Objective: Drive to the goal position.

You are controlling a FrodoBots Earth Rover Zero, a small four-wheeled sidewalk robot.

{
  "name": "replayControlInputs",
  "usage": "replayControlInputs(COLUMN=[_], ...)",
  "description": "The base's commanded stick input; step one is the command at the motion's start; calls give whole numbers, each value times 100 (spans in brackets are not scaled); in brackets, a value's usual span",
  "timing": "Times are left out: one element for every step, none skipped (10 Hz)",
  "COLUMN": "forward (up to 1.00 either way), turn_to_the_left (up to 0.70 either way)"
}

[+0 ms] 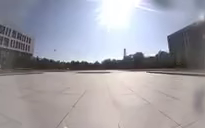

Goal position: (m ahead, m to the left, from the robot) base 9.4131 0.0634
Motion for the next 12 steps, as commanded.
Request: replayControlInputs(forward=[70, 70, 70, 70, 70, 70, 70, 70, 70, 70, 70, 70], turn_to_the_left=[0, 0, 0, 0, 0, 0, 0, 0, 0, 0, 0, 0])
